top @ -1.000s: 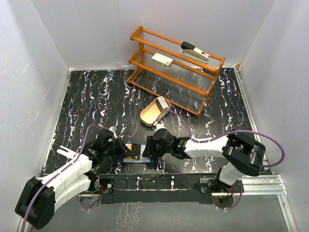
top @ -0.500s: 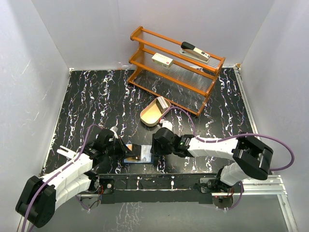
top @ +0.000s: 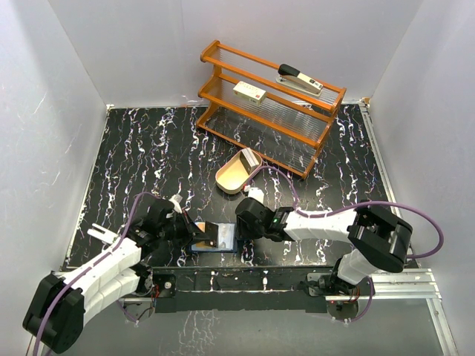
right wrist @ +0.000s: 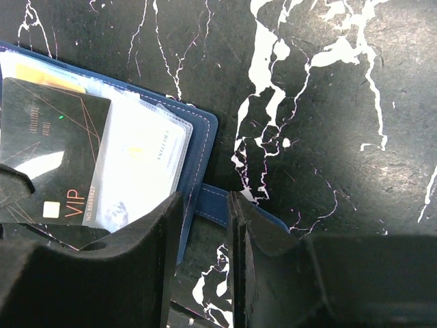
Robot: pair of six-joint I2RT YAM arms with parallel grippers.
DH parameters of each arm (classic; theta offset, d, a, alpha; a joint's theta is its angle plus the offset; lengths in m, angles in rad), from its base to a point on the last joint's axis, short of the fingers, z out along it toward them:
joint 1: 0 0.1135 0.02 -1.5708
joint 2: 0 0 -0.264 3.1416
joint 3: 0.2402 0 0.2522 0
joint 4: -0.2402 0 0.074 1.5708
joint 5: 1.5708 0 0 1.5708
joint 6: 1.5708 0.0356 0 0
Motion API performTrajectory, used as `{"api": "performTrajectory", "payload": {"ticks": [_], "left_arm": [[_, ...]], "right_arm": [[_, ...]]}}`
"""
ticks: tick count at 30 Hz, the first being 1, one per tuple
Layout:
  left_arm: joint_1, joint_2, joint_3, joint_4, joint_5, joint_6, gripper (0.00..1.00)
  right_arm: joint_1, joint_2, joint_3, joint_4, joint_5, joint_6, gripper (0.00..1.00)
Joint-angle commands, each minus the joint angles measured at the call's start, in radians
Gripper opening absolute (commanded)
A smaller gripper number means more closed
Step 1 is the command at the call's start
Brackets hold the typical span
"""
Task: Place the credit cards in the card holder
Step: Insert the credit card into the card holder.
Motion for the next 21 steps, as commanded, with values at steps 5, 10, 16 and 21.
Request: {"api": "performTrajectory", "payload": {"ticks": [5,10,16,21], "left_arm": [[-0.003,-0.016,-0.03,0.033,0.06,-0.015,0.0],[-0.004,-0.01,-0.07,0.103,0.069,-0.022,0.0],[-0.003,0.055,-0.078,0.115,0.063,0.006,0.0],[-0.003,0.09,-0.067,0.129,0.042,0.021,0.0]], "right_arm": [[0.004,-0.025,0.013,0.019,0.04,-0.009,0.31],[0.004,-0.001,0.0,0.073,-0.002,-0.009,0.26],[0.003,0.022,-0.012,0.121,-0.04,-0.011,0.23],[0.003,0.043,-0.018,0.135,-0.046,0.0,0.21]]}}
